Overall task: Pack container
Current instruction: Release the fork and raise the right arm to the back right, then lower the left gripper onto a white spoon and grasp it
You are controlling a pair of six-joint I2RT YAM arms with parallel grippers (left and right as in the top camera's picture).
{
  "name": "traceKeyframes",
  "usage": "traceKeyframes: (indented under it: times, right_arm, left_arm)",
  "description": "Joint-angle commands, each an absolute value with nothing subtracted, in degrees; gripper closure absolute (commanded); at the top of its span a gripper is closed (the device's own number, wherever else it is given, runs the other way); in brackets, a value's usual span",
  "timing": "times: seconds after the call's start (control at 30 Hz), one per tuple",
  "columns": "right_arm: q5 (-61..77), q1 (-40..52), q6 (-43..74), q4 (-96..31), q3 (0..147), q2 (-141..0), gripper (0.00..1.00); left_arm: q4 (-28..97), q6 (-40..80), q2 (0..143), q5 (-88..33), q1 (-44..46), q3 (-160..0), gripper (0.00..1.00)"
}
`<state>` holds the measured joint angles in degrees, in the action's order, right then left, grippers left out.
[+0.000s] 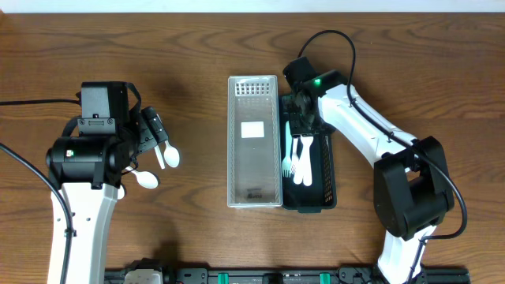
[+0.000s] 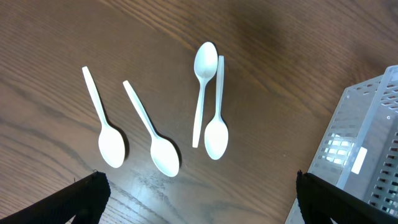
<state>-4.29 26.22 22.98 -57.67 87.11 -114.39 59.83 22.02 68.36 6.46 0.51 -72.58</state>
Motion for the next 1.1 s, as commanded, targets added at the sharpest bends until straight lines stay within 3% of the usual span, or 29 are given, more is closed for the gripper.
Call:
traceKeyframes:
  times: [0.0, 0.17, 0.3, 0.43, 0.73, 1.07]
  right_arm:
    - [-4.47, 27.07, 20.86, -58.61, 91.50, -112.79, 0.51]
    - [-4.75, 26.46, 16.23, -61.43, 100.99, -108.38, 0.48]
    - [-7.38, 23.77, 14.90, -63.11, 108.31, -103.57, 0.19]
    - [-6.98, 18.46, 14.92, -63.72, 110.06, -99.70, 0.11]
    - [-3.60, 6.09, 14.90, -72.34, 109.75, -99.42, 0.12]
    - [-3.60, 3.75, 14.90, -74.13, 109.73, -100.12, 0.14]
  left_arm:
    - [60.07, 19.88, 68.55, 7.57, 0.30, -72.99, 0.02]
    - [61.45, 14.39, 68.34, 7.53, 0.34, -74.94, 0.02]
    - [62.98, 13.10, 69.38, 7.53, 0.34, -80.25, 0.02]
    - [63.40, 13.08, 73.80, 7.55, 0.12, -84.23, 0.02]
    - [60.80, 11.60, 92.82, 7.51, -6.26, -84.47, 0.02]
    - [54.00, 8.69, 108.73, 2.96, -9.74, -84.47, 0.02]
